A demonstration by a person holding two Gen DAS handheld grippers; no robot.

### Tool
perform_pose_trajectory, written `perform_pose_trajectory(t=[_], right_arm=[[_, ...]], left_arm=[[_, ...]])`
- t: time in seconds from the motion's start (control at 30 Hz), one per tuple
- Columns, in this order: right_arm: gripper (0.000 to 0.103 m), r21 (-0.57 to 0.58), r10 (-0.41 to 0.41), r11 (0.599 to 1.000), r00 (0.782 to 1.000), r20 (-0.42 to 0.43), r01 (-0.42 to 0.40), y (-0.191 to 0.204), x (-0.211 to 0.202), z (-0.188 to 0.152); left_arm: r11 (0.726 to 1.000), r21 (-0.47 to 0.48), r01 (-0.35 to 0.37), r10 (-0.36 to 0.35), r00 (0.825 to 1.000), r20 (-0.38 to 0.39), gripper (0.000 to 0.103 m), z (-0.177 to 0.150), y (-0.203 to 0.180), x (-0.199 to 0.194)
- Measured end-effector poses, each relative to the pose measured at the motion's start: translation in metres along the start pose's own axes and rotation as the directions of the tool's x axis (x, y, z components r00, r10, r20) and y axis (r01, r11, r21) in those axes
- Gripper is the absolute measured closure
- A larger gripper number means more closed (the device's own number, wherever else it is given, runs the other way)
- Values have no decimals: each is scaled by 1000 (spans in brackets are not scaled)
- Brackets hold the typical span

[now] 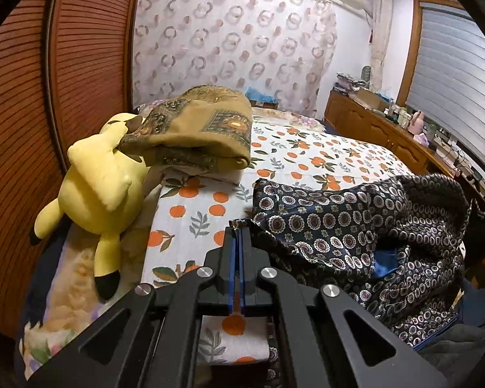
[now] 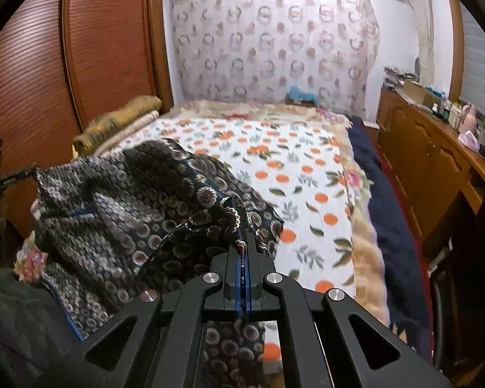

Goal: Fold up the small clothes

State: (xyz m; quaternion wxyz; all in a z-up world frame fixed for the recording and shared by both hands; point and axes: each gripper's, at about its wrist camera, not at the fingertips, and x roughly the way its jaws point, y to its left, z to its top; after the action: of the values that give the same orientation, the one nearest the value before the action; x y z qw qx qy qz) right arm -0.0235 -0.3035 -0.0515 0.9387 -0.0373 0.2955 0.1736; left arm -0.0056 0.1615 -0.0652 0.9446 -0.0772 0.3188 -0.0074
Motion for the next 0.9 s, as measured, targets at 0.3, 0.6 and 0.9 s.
perform_pose_trajectory(t=[0.3, 0.6, 0.9], right_arm=[[102, 19, -26, 1000, 998, 52, 25, -7, -41, 13], [94, -59, 25, 998, 998, -53, -28, 7, -21, -5], [52, -88, 61, 994, 997, 55, -56, 10, -55, 21]], left_arm=[[999, -16, -34, 35, 997, 68, 101, 2, 10, -36], [999, 21, -27, 27, 1000, -2, 86, -3, 2, -24], [998, 67, 18, -22, 998, 62, 20, 15, -12, -33]])
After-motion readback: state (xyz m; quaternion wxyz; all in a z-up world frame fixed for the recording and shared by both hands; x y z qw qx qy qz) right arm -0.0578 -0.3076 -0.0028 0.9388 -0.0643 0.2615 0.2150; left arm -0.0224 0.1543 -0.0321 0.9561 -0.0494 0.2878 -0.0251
